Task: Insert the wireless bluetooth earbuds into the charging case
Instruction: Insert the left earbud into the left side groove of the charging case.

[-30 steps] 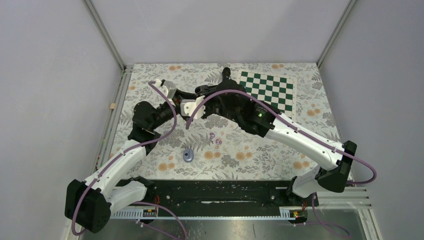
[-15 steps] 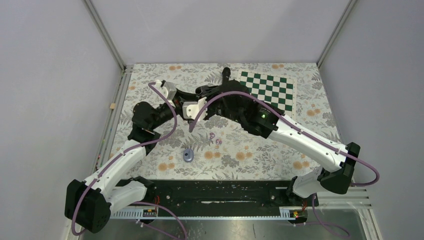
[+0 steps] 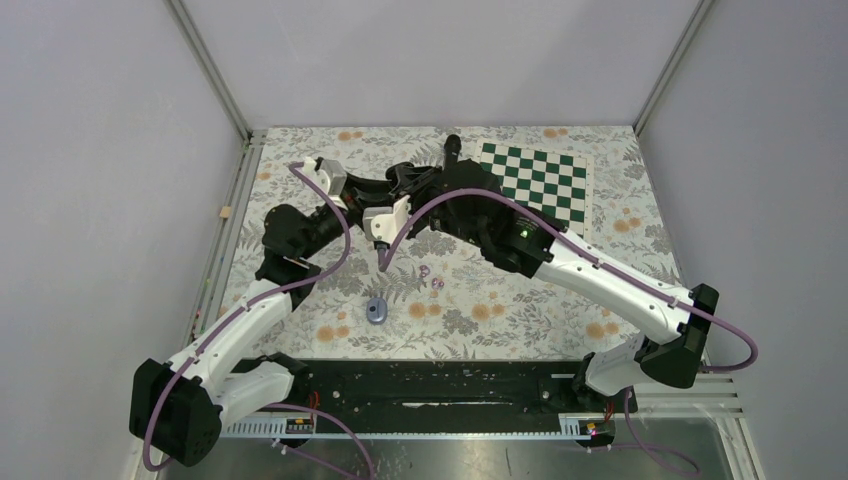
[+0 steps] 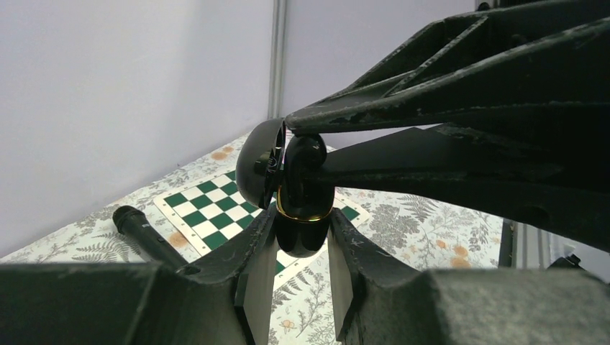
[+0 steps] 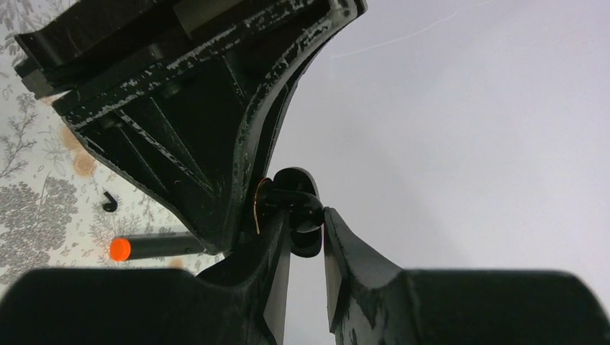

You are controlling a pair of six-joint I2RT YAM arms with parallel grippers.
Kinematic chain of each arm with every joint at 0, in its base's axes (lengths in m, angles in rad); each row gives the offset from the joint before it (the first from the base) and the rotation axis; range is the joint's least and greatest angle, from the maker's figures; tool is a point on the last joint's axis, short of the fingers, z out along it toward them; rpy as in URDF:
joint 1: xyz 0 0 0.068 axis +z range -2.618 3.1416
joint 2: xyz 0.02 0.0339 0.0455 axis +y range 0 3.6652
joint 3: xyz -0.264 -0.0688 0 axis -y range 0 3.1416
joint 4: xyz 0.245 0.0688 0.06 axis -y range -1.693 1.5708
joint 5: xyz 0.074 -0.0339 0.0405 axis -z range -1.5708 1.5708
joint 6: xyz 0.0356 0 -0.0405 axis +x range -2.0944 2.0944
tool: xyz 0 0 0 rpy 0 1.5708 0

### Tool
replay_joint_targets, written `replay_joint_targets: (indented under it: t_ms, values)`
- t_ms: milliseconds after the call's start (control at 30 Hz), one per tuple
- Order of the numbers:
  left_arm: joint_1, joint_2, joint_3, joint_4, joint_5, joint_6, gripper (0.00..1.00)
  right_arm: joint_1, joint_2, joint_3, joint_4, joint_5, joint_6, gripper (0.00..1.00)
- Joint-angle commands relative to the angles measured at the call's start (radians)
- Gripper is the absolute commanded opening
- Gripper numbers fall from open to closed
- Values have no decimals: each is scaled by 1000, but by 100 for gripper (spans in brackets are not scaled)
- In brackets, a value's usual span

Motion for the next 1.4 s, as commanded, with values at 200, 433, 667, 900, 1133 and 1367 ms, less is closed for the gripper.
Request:
replay_joint_targets:
  t_ms: [200, 433, 667, 900, 1133, 1367]
  values:
    - [-9, -2, 41, 142, -85, -11, 0, 9, -12, -95, 198, -66, -106, 0]
    - [-21, -19, -3, 184, -42, 88, 0, 9, -17, -169, 352, -68, -181, 0]
    - [-32, -17, -14, 221, 19, 203, 0, 10, -27, -241, 416, -95, -262, 0]
    - [-32, -12, -14, 243, 19, 228, 0, 9, -36, -281, 457, -96, -292, 0]
    - [-31, -17, -18, 235, 28, 229, 0, 9, -47, -282, 437, -68, -298, 12]
    - [-31, -15, -14, 214, 58, 232, 0, 9, -58, -227, 341, -40, -253, 19]
